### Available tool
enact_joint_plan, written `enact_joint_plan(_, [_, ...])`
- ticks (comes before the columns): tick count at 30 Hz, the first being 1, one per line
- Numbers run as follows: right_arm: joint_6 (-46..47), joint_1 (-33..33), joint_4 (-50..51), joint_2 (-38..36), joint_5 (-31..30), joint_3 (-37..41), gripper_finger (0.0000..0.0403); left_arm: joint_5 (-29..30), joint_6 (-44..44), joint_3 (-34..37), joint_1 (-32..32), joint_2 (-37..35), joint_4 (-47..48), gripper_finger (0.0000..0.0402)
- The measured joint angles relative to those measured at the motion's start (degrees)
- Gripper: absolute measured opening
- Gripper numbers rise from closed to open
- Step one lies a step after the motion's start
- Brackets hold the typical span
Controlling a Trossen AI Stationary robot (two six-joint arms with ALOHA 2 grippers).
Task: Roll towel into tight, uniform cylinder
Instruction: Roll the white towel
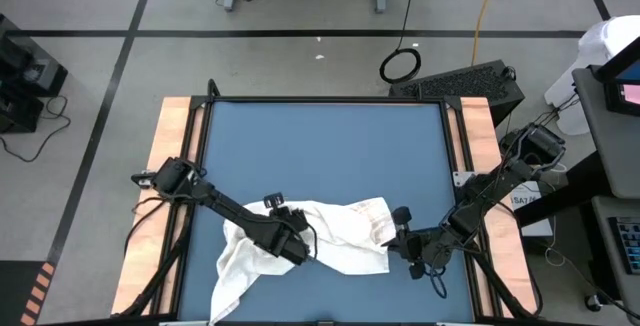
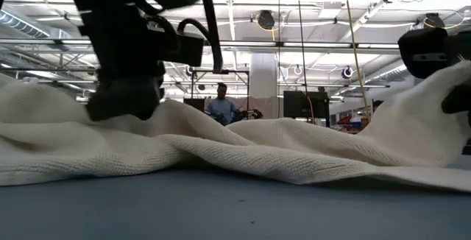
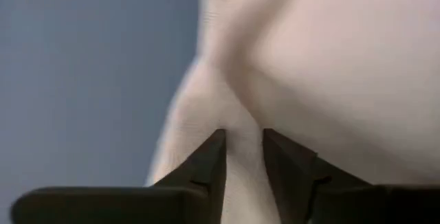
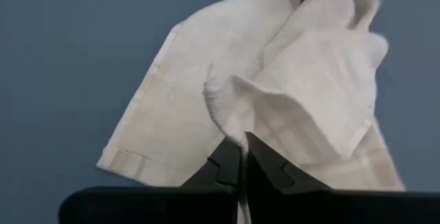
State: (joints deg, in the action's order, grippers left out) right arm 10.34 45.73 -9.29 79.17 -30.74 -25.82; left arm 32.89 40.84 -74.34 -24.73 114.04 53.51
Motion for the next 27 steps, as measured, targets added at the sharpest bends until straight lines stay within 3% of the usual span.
enact_joint_plan(3, [2.85,0.95,0.62,0.01,1.19,0.00,0.0004,4.51,-3.25,-0.01,2.64,0.00,-0.26,0.0048])
enact_joint_plan(7, [5.92,3.25,0.64,-0.99,1.21,0.00,0.0004,5.12,-8.71,-0.01,8.50,0.00,-2.12,0.0006])
enact_joint_plan(12, [8.49,5.73,1.89,-4.65,0.56,0.00,0.0004,3.92,-18.73,-1.19,14.15,-0.30,-8.69,0.0010])
enact_joint_plan(16, [11.57,7.22,4.33,-7.79,0.39,0.00,0.0004,2.51,-22.20,-5.25,15.41,-1.03,-7.00,0.0009])
enact_joint_plan(23, [16.53,10.35,2.52,-10.46,-0.09,0.00,0.0004,9.47,-35.43,-10.82,14.86,-2.40,-6.19,0.0004])
enact_joint_plan(27, [15.87,11.10,0.07,-10.23,-7.17,-0.04,0.0004,12.60,-34.88,-10.65,18.25,-2.25,-2.89,0.0004])
